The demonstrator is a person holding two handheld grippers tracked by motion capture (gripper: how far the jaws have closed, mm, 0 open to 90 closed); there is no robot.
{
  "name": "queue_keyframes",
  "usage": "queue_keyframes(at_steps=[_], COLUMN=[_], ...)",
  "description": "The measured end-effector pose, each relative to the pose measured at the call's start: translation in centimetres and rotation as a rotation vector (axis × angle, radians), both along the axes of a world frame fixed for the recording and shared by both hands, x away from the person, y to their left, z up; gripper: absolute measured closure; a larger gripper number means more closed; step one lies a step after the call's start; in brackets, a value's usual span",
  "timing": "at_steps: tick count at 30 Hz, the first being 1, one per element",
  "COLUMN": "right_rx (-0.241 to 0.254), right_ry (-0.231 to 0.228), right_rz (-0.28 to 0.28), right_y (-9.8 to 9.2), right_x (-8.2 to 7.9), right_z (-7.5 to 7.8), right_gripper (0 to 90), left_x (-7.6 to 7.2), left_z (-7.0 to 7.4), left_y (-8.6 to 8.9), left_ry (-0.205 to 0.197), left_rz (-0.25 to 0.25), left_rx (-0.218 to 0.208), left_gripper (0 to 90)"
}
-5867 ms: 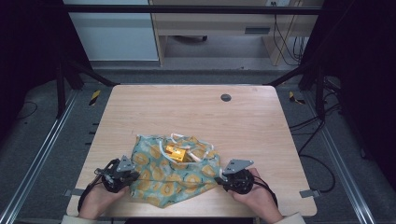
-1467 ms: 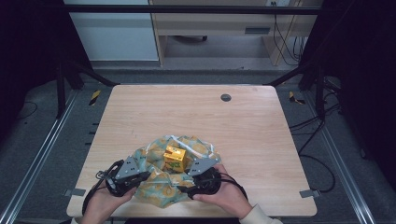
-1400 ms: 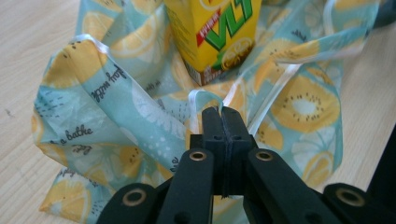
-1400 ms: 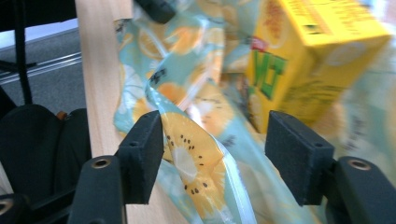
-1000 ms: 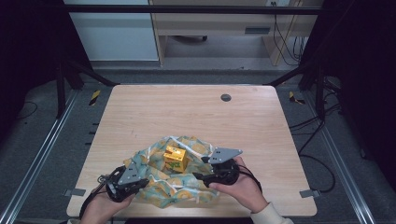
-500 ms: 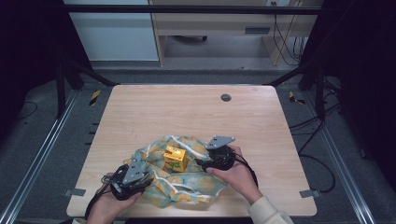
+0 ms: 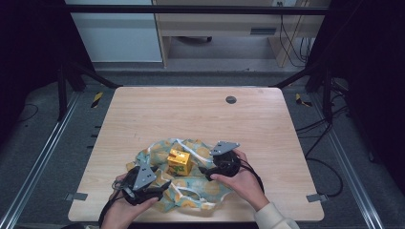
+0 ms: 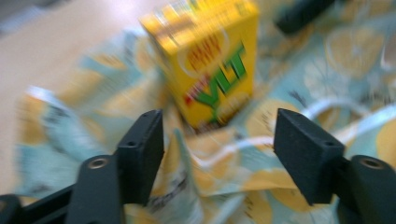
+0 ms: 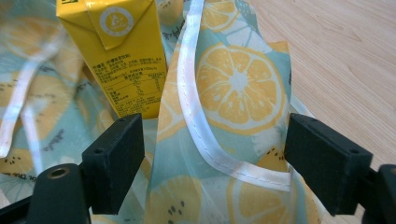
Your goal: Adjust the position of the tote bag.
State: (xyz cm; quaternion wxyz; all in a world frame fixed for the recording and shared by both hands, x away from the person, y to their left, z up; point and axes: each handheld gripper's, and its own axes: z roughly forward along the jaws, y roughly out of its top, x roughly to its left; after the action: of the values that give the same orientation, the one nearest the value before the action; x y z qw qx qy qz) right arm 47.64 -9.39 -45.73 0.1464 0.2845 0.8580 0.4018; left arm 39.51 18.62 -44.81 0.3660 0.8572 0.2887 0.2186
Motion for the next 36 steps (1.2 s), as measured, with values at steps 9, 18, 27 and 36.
queue_keyframes(at_steps=[9,18,27,36], right_rx=[-0.038,-0.005,0.001,0.021], right_ry=[-0.009,-0.023,0.003,-0.001], right_rz=[0.002,-0.022,-0.075,-0.081], right_y=[0.0,-0.3,-0.8,-0.9], right_x=[1.0,4.0,6.6,6.8], right_z=[0.1,0.4,-0.4,-0.4], right_gripper=[79.2,89.2,89.1,89.4], left_x=[0.9,0.9,0.8,1.4], left_z=[-3.3,-3.9,-3.7,-3.5], left_y=[-0.8,-1.0,-0.7,-0.6], left_ry=[0.119,0.124,0.123,0.084], left_rz=[-0.018,-0.023,-0.048,-0.059], left_rx=[0.142,0.185,0.195,0.241], left_gripper=[24.7,28.5,56.4,85.9])
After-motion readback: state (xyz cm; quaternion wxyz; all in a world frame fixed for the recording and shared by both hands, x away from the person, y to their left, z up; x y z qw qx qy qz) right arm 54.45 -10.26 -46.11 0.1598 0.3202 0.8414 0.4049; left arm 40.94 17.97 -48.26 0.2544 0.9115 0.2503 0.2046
